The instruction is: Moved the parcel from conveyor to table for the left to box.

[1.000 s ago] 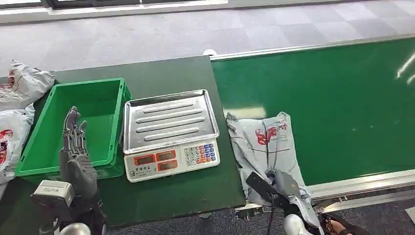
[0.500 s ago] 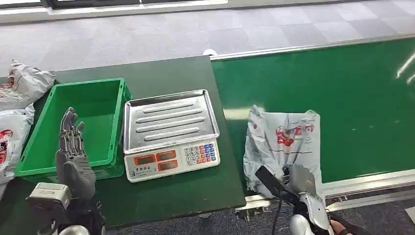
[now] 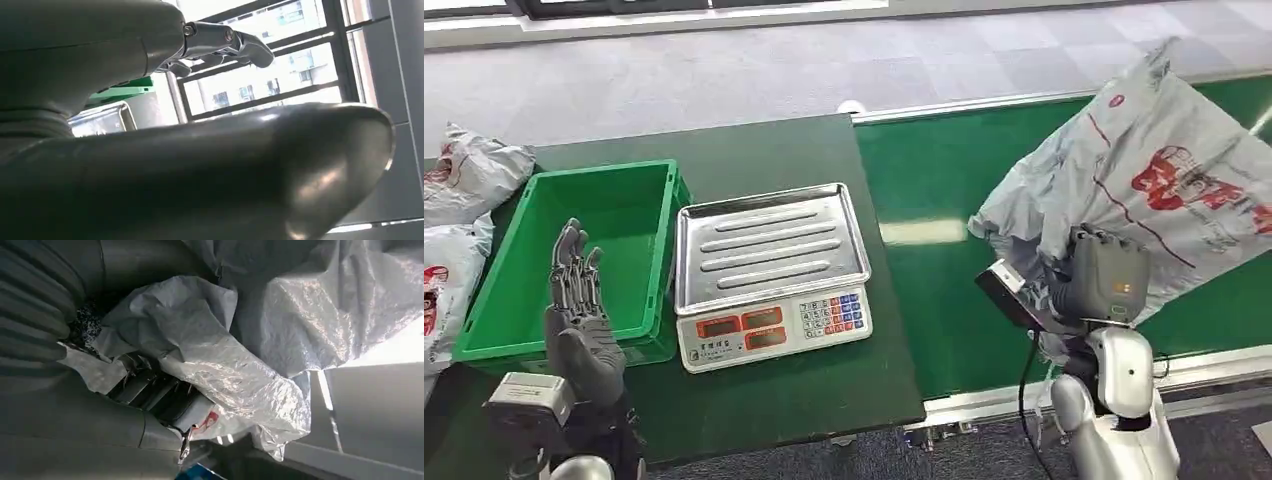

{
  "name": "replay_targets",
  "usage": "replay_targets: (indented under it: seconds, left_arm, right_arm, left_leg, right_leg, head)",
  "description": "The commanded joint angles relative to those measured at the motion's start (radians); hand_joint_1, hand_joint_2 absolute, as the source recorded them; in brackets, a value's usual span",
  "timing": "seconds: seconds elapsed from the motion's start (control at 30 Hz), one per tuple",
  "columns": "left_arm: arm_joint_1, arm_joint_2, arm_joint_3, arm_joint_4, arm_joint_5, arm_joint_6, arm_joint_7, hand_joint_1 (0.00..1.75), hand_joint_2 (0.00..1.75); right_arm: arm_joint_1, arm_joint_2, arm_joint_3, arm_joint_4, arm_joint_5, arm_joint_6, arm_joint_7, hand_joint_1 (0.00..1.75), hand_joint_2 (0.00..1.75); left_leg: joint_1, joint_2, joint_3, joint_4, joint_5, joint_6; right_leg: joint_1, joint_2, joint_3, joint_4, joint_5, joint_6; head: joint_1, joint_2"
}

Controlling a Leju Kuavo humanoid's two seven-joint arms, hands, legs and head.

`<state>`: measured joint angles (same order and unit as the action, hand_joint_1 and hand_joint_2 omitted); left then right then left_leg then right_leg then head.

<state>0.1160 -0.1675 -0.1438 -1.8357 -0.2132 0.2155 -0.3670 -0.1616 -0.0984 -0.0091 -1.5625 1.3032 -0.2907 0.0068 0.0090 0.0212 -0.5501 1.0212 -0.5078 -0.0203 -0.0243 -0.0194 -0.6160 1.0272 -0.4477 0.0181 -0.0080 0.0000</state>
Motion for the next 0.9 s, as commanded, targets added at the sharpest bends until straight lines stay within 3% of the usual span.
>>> replay_targets:
  seconds: [0.03, 0.2, 0.27, 0.33, 0.43, 0.57, 0.73, 0.8, 0.9]
  left_arm:
    - [-0.046, 0.029, -0.037, 0.11, 0.027, -0.002, -0.021, 0.0, 0.0]
    - [-0.084, 0.035, -0.058, 0.141, 0.03, -0.002, -0.023, 0.0, 0.0]
    - [-0.108, 0.041, -0.073, 0.16, 0.041, -0.005, -0.017, 0.0, 0.0]
    - [-0.14, 0.046, -0.092, 0.192, 0.049, -0.004, -0.016, 0.0, 0.0]
    - [-0.191, 0.044, -0.114, 0.234, 0.059, -0.003, -0.015, 0.0, 0.0]
    - [-0.224, 0.038, -0.125, 0.254, 0.07, 0.002, -0.008, 0.0, 0.0]
    - [-0.223, 0.039, -0.126, 0.248, 0.072, 0.003, -0.005, 0.0, 0.0]
    - [-0.224, 0.039, -0.131, 0.25, 0.076, 0.004, -0.001, 0.0, 0.0]
    - [-0.225, 0.037, -0.133, 0.251, 0.075, 0.006, -0.001, 0.0, 0.0]
  right_arm:
    - [-0.23, 0.005, 0.277, 0.131, 0.037, -0.042, -0.055, 1.75, 1.75]
    - [-0.314, 0.036, 0.337, 0.227, -0.004, -0.076, -0.091, 1.75, 1.75]
    - [-0.361, 0.046, 0.381, 0.285, -0.092, -0.109, -0.155, 1.75, 1.75]
    - [-0.419, 0.096, 0.409, 0.371, -0.341, -0.026, -0.261, 1.75, 1.75]
    - [-0.506, 0.173, 0.457, 0.457, -0.484, 0.059, -0.331, 1.75, 1.75]
    - [-0.551, 0.233, 0.512, 0.504, -0.592, 0.2, -0.369, 1.75, 1.75]
    - [-0.549, 0.243, 0.512, 0.533, -0.652, 0.241, -0.397, 1.75, 1.75]
    - [-0.546, 0.261, 0.476, 0.57, -0.803, 0.356, -0.462, 1.75, 1.75]
    - [-0.548, 0.262, 0.479, 0.581, -0.807, 0.357, -0.464, 1.75, 1.75]
  left_leg:
    - [0.0, 0.005, 0.002, -0.001, 0.0, 0.0]
    - [0.001, 0.003, 0.002, -0.002, 0.002, 0.0]
    - [0.001, 0.001, 0.003, -0.003, 0.003, 0.001]
    - [0.001, 0.003, 0.003, -0.003, 0.003, 0.0]
    - [0.001, 0.004, 0.003, -0.003, 0.004, 0.0]
    - [0.001, 0.003, 0.001, -0.001, 0.004, -0.002]
    - [0.002, -0.001, 0.002, -0.001, 0.005, -0.002]
    - [0.001, -0.001, 0.001, -0.001, 0.005, -0.001]
    - [0.002, -0.002, 0.001, -0.002, 0.006, -0.001]
  right_leg:
    - [0.0, 0.008, -0.001, 0.0, 0.002, -0.002]
    - [0.001, 0.006, 0.001, -0.003, 0.003, -0.002]
    - [0.001, 0.004, 0.002, -0.004, 0.004, -0.002]
    - [0.001, 0.006, 0.001, -0.003, 0.004, -0.002]
    - [0.001, 0.008, 0.001, -0.003, 0.006, -0.003]
    - [0.001, 0.006, -0.002, 0.0, 0.005, -0.004]
    - [0.002, 0.002, 0.0, -0.001, 0.004, -0.003]
    - [0.002, 0.002, 0.0, -0.001, 0.004, -0.003]
    - [0.002, 0.002, 0.0, -0.002, 0.005, -0.003]
  head:
    - [0.0, 0.0]
    - [0.0, 0.0]
    - [0.0, 0.0]
    - [0.0, 0.0]
    - [0.0, 0.0]
    - [0.0, 0.0]
    - [0.0, 0.0]
    - [0.0, 0.0]
    - [0.0, 0.0]
